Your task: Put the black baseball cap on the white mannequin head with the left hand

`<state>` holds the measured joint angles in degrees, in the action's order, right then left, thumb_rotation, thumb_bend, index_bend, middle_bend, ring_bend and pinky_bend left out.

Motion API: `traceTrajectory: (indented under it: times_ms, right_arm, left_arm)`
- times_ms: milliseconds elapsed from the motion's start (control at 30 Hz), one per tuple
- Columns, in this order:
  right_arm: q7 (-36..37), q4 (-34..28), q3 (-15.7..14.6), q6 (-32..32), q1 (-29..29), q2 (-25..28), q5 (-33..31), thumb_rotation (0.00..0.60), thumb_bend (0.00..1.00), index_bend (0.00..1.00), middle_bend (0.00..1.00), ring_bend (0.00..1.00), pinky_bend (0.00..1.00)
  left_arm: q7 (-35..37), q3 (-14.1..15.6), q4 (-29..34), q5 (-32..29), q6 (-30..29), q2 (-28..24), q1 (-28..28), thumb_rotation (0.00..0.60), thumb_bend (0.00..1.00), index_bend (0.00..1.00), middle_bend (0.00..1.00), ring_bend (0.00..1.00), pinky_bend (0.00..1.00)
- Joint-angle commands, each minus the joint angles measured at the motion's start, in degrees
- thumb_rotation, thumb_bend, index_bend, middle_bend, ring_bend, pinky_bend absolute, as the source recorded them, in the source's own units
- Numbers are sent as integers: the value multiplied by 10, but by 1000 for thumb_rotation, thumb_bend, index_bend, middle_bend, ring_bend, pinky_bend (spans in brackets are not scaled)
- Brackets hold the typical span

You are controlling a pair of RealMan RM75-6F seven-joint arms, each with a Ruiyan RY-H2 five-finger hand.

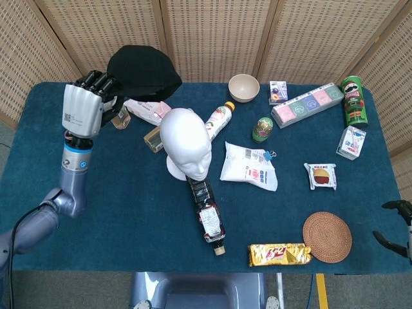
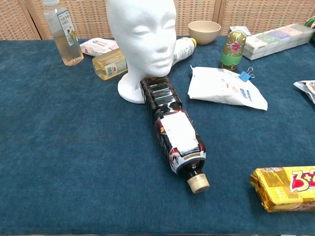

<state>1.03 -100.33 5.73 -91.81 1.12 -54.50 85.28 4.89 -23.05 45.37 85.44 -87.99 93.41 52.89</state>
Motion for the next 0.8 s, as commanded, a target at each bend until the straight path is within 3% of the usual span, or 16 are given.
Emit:
traceTrajectory:
  times_ms: [33, 200, 367, 633, 800]
  right_arm:
    - [0, 0, 0, 2, -1, 0, -1, 600, 152, 384, 407, 438, 455]
    - [-1, -2, 0, 2, 1, 0, -4, 600, 153, 385, 407, 438, 455]
    - [1, -3, 0, 3, 2, 1, -8, 600, 153, 384, 407, 438, 455]
    - [12, 3, -2, -1, 7, 2, -11, 600, 153, 385, 407, 438, 456]
    - [16, 6, -1, -2, 8, 1, -8, 600, 153, 384, 407, 438, 456]
  left_arm:
    - [-10, -12, -16, -5, 18, 11, 31, 600, 417, 802, 547, 468, 763]
    - [-25, -16, -45, 0, 49, 45, 100, 600, 415, 801, 547, 468, 760]
    - [-25, -7, -71, 5, 51, 79, 131, 600, 412, 802, 547, 468, 754]
    - [-33, 44, -79, 32, 37, 91, 122, 600, 411, 803, 547, 468, 754]
    - [-36, 59, -61, 42, 16, 80, 109, 600, 411, 809, 547, 468, 754]
